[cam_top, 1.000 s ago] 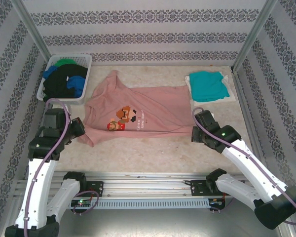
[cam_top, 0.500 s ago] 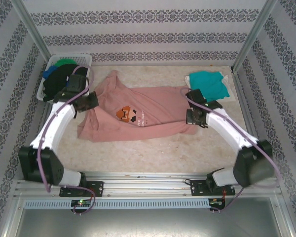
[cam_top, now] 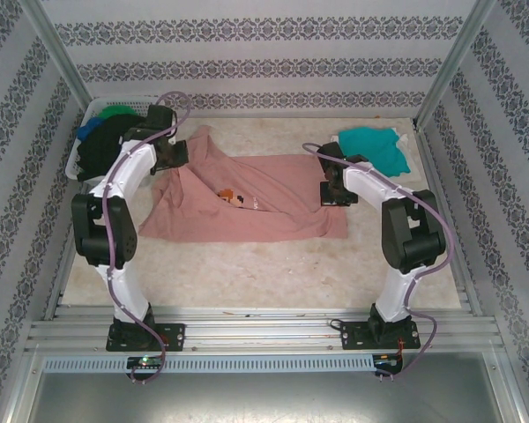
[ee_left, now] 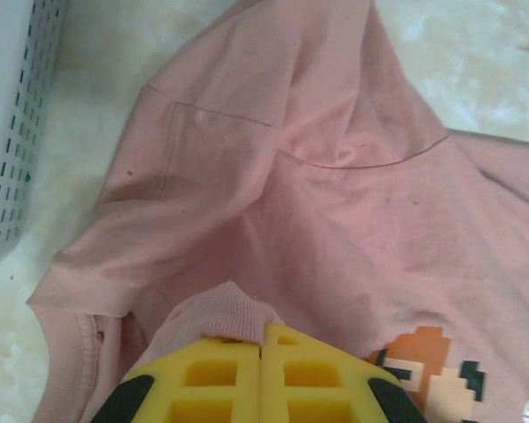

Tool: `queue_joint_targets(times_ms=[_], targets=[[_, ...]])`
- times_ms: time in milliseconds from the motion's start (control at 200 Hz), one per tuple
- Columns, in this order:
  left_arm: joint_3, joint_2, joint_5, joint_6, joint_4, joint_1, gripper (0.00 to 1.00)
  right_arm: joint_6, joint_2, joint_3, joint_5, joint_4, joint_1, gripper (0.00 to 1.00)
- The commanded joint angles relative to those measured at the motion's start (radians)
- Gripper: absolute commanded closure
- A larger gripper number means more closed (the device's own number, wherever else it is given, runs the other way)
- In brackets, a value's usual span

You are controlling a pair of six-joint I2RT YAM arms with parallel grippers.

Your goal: Fold and stack the t-shirts

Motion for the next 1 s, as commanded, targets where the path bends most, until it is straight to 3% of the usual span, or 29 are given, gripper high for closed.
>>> queue_joint_targets(times_ms=[0,375,485,619,874,994], targets=[[0.052,0.015,-0.075,0.044,-0.071,-0.008,1.0,-0.025,-0.015,0.035,0.003,0.0,-0.021,0.99],[0.082,0.101,-0.139,0.037,-0.106,0.014,1.0,-0.047,0.056,0.097,-0.005,-0.038,-0.049,0.96],[0.091,0.11,-0.164,0.026,-0.129,0.024,1.0,-0.045,0.025,0.059,0.048,-0.039,-0.072,0.96],[0.088,0.101,-0.189,0.02,-0.129,0.038,1.0,-0.045,-0.031,0.008,-0.005,0.024,-0.111,0.95],[0.129,0.14,-0.105,0.004,-0.108,0.047,1.0,-0.06,0.042,0.052,-0.084,0.04,-0.077,0.89],[0.156,0.163,-0.041,-0.004,-0.12,0.048,0.9,-0.068,0.064,0.073,-0.082,0.026,-0.052,0.88]])
